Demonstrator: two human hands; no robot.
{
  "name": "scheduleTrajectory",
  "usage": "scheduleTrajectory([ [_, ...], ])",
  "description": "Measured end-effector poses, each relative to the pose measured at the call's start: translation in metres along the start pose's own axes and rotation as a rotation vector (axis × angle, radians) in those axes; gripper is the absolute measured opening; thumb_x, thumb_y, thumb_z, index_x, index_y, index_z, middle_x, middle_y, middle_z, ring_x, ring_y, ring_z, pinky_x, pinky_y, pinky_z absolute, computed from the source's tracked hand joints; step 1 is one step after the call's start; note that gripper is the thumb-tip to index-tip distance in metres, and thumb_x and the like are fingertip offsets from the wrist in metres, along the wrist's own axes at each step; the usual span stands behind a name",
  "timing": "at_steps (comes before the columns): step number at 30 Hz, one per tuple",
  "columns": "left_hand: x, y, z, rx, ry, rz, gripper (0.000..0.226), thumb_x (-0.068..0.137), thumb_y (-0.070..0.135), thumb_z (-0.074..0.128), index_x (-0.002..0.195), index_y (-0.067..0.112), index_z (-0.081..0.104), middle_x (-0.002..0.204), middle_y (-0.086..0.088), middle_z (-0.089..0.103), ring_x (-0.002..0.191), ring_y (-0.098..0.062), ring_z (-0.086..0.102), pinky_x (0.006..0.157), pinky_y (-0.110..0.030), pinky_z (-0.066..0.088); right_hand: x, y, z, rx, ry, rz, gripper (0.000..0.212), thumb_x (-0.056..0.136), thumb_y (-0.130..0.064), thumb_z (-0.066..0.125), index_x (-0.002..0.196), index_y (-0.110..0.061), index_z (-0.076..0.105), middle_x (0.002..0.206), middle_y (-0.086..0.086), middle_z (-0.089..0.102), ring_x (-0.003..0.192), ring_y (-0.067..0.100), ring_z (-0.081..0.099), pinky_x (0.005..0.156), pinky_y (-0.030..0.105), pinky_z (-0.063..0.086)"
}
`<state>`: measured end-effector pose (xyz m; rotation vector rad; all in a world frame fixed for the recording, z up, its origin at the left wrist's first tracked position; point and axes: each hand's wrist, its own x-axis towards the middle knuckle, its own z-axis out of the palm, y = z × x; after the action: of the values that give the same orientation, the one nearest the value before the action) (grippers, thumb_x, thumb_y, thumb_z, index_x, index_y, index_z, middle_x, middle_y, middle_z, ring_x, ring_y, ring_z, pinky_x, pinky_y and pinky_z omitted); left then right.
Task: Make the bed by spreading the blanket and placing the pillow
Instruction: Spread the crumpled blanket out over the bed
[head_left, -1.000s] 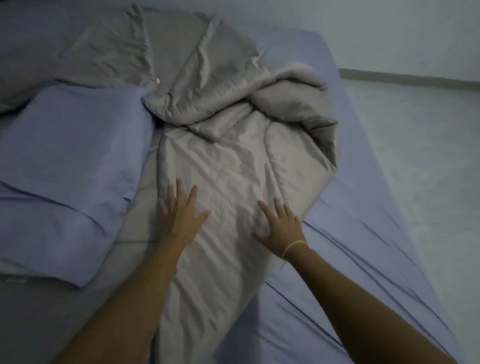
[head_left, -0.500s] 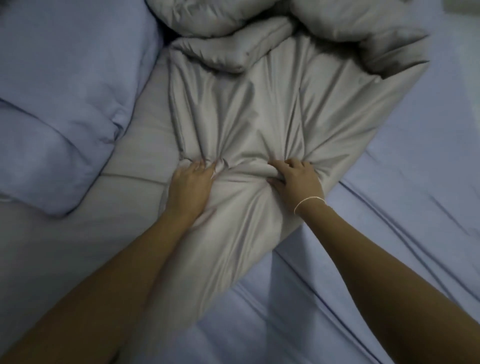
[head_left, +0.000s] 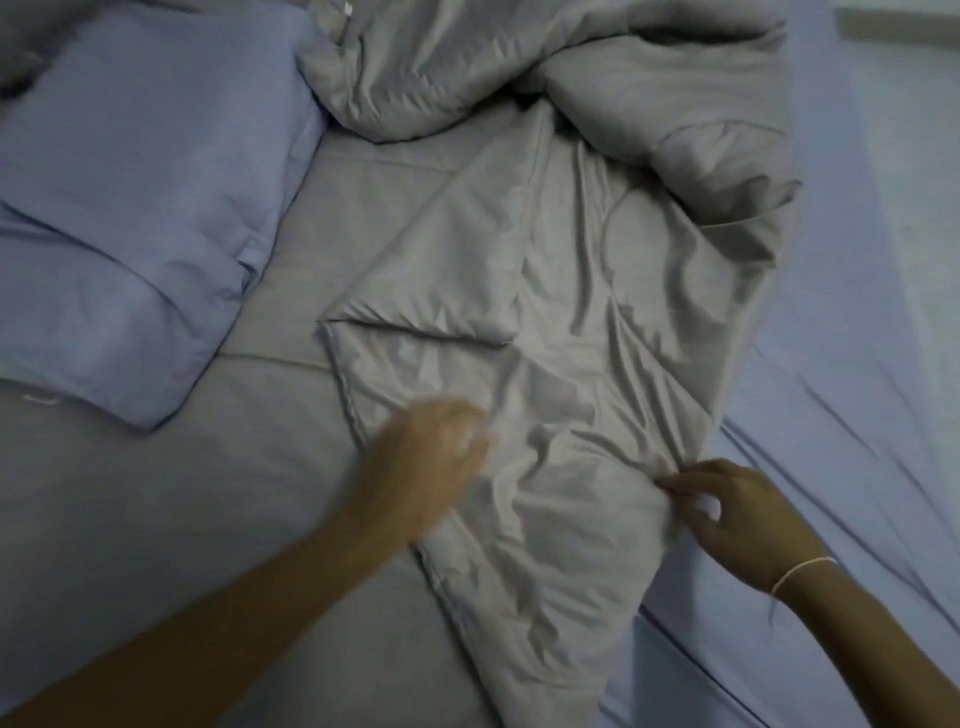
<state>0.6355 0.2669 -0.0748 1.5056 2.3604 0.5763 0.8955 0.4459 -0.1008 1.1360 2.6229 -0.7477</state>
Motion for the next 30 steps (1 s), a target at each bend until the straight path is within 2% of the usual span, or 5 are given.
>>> scheduleTrajectory([
  [5,0.101,-0.074,-0.027,0.113,0.264,-0.334,0.053,0.093,0.047,0.047,0.137,0.017,0.045,0.153,-0.016,0.029,0.137,-0.036,0.030,0.111,-0.047,0.025,0.055,-0.075,-0.019,0.128,0.273,-0.073,0.041,0.082,-0.024,0.067,0.121,-0.017,0.062,0.114,0.012,0.062,0.102,0.033,0.057,0.091,0.037,0.044],
  [12,0.139,-0.151,-0.003,0.157,-0.062,-0.545,0.092,0.083,0.072,0.040,0.151,0.027,-0.003,0.159,-0.011,-0.014,0.146,-0.035,-0.008,0.112,-0.065,-0.005,0.184,-0.184,-0.002,0.009,0.114,-0.222,0.082,0.083,-0.047,0.062,0.149,-0.037,0.015,0.161,0.003,0.006,0.147,0.035,0.005,0.116,0.057,0.016],
  [16,0.126,-0.168,0.034,0.237,-0.037,-0.489,0.087,0.086,0.070,0.034,0.150,0.026,-0.004,0.160,-0.012,-0.006,0.147,-0.035,-0.003,0.111,-0.066,-0.003,0.220,-0.171,0.041,-0.255,-0.066,-0.157,0.073,0.089,-0.063,0.039,0.149,-0.039,0.006,0.160,-0.010,0.008,0.148,0.030,-0.003,0.114,0.063,0.001],
  [23,0.105,-0.147,0.047,0.327,0.178,-0.236,0.046,0.094,0.032,0.048,0.135,0.013,0.045,0.130,-0.014,0.055,0.114,-0.037,0.051,0.097,-0.048,0.037,0.213,-0.171,0.064,-0.331,0.219,-0.232,0.038,0.093,-0.028,0.047,0.131,-0.024,0.048,0.120,0.009,0.056,0.115,0.035,0.047,0.115,0.048,0.016],
  [30,0.054,-0.064,0.055,-0.061,0.070,-0.050,0.043,0.094,0.040,0.045,0.127,0.013,0.049,0.122,-0.013,0.058,0.108,-0.033,0.057,0.091,-0.042,0.047,0.104,-0.094,0.043,-0.362,0.326,-0.202,0.032,0.090,-0.022,0.047,0.121,-0.026,0.055,0.107,0.009,0.058,0.096,0.034,0.052,0.084,0.042,0.033],
])
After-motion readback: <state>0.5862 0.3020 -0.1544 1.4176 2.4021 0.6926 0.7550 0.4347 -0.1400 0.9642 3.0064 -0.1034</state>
